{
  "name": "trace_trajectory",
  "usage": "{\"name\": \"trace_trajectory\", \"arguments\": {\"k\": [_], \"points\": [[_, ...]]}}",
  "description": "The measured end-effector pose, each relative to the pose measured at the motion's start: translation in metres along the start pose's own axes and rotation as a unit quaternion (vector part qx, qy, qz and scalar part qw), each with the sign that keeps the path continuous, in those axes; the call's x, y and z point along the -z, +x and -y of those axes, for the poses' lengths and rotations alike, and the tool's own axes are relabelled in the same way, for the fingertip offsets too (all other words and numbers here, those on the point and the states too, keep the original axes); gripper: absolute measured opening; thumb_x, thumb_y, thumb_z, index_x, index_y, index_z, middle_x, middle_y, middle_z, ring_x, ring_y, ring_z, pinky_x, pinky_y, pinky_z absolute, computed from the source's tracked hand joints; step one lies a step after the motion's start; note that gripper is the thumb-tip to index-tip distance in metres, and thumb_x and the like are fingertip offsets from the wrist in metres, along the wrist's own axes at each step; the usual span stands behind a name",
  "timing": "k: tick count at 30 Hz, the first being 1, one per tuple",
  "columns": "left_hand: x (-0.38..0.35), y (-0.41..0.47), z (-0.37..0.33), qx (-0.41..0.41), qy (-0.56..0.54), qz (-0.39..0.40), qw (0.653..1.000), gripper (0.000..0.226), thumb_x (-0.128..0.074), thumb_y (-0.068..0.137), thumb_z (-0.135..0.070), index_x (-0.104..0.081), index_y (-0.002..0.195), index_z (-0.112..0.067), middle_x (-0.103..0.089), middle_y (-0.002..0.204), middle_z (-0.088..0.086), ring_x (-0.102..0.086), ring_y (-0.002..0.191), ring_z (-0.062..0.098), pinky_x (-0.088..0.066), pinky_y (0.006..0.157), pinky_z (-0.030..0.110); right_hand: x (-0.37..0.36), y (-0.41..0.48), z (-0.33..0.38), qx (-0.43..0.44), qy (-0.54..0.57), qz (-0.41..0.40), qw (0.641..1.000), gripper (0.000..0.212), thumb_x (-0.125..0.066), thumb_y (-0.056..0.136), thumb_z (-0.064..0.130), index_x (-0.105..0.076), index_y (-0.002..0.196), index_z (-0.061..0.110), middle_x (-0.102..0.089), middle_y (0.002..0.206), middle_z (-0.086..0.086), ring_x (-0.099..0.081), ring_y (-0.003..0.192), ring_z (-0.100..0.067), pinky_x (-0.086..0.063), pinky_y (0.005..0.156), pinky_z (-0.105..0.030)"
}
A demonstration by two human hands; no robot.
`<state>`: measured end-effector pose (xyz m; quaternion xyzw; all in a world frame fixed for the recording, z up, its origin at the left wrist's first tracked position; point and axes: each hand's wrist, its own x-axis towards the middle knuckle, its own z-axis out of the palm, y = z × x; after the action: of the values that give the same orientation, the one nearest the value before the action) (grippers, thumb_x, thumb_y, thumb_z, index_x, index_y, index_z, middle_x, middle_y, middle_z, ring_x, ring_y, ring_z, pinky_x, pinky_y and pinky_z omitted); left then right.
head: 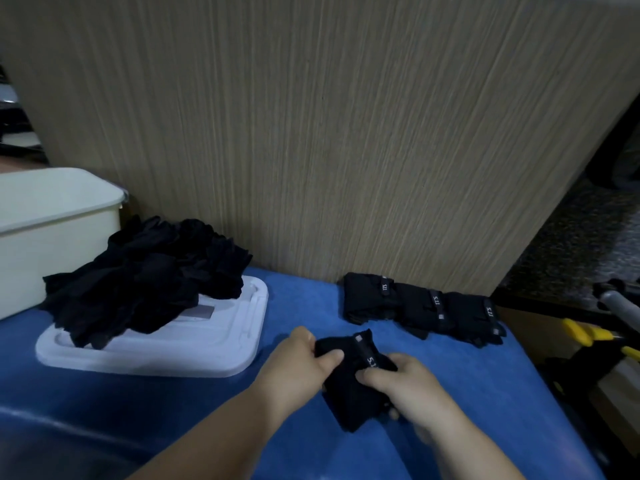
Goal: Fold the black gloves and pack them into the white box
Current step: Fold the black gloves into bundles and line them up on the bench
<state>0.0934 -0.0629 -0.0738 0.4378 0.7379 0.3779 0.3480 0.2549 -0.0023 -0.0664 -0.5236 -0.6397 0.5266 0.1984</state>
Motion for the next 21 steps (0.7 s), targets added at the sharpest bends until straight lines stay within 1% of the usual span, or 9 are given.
{"name": "trace_trajectory", "arguments": {"k": [3,5,9,11,13,15,17,19,21], "points": [[0.002,0.003,-0.007,0.049,-0.238,0.012,0.97,0.026,-0.061,0.092,-0.03,-0.045,0.106,-0.013,-0.065,0.104,0.01,-0.07,0.089,0.024,-0.059,0.079,0.043,-0.015,0.004,0.005,0.005,0.092,-0.027,0.995,0.023,-0.072,0.076,0.028,-0.063,0.09,0.012,-0.064,0.063,0.003,-0.056,0.056,-0.01,-0.037,0.046,-0.022],[0.003,0.004,-0.01,0.058,-0.329,0.024,0.942,0.025,-0.062,0.092,-0.023,-0.045,0.109,-0.016,-0.065,0.107,0.008,-0.07,0.092,0.024,-0.059,0.079,0.042,-0.025,0.008,0.009,0.018,0.141,-0.052,0.988,0.014,-0.065,0.087,0.025,-0.062,0.094,0.014,-0.07,0.076,0.001,-0.062,0.068,-0.013,-0.042,0.054,-0.025],[0.005,0.01,-0.008,0.05,-0.336,0.005,0.94,0.019,-0.062,0.092,-0.021,-0.051,0.107,-0.016,-0.071,0.102,0.005,-0.07,0.093,0.019,-0.056,0.087,0.04,-0.041,0.015,0.019,0.032,0.186,-0.073,0.979,0.026,-0.053,0.095,0.042,-0.059,0.101,0.018,-0.072,0.097,-0.003,-0.068,0.092,-0.021,-0.054,0.08,-0.042],[0.009,0.015,-0.009,0.048,-0.346,-0.013,0.937,0.02,-0.06,0.093,-0.023,-0.054,0.111,-0.015,-0.072,0.102,0.006,-0.07,0.094,0.02,-0.055,0.09,0.041,-0.047,0.018,0.026,0.032,0.2,-0.075,0.977,0.022,-0.046,0.098,0.039,-0.057,0.103,0.021,-0.07,0.099,-0.003,-0.066,0.093,-0.021,-0.052,0.079,-0.041],[0.013,0.021,-0.012,0.046,-0.36,-0.042,0.931,0.017,-0.057,0.095,-0.02,-0.055,0.11,-0.014,-0.072,0.1,0.008,-0.07,0.092,0.022,-0.056,0.085,0.04,-0.05,0.024,0.033,0.059,0.183,-0.098,0.976,0.013,-0.05,0.096,0.032,-0.054,0.105,0.023,-0.068,0.102,-0.005,-0.065,0.092,-0.02,-0.054,0.078,-0.04],[0.018,0.028,-0.018,0.043,-0.369,-0.076,0.925,0.009,-0.054,0.096,-0.016,-0.054,0.105,-0.014,-0.07,0.093,0.009,-0.068,0.083,0.022,-0.056,0.067,0.035,-0.052,0.032,0.04,0.095,0.119,-0.13,0.98,0.02,-0.054,0.093,0.027,-0.049,0.111,0.022,-0.065,0.104,-0.002,-0.063,0.091,-0.017,-0.053,0.084,-0.041],[0.023,0.036,-0.025,0.037,-0.371,-0.103,0.922,0.002,-0.053,0.097,-0.014,-0.053,0.099,-0.014,-0.069,0.087,0.009,-0.067,0.077,0.022,-0.056,0.061,0.036,-0.051,0.04,0.05,0.126,0.065,-0.153,0.978,0.025,-0.056,0.094,0.025,-0.042,0.115,0.023,-0.057,0.102,0.008,-0.056,0.087,-0.006,-0.048,0.077,-0.026],[0.026,0.048,-0.028,0.032,-0.368,-0.122,0.921,0.006,-0.054,0.096,-0.015,-0.052,0.101,-0.013,-0.068,0.091,0.011,-0.067,0.082,0.026,-0.058,0.072,0.043,-0.049,0.048,0.061,0.153,0.026,-0.163,0.974,0.03,-0.056,0.095,0.024,-0.038,0.119,0.025,-0.048,0.092,0.016,-0.048,0.077,0.002,-0.04,0.063,-0.013],[0.028,0.06,-0.03,0.029,-0.367,-0.13,0.921,0.016,-0.058,0.094,-0.018,-0.051,0.107,-0.012,-0.067,0.096,0.011,-0.067,0.087,0.026,-0.058,0.078,0.044,-0.046,0.056,0.069,0.171,-0.008,-0.168,0.971,0.028,-0.056,0.095,0.025,-0.038,0.117,0.024,-0.046,0.084,0.02,-0.045,0.071,0.006,-0.041,0.057,-0.008]]}}
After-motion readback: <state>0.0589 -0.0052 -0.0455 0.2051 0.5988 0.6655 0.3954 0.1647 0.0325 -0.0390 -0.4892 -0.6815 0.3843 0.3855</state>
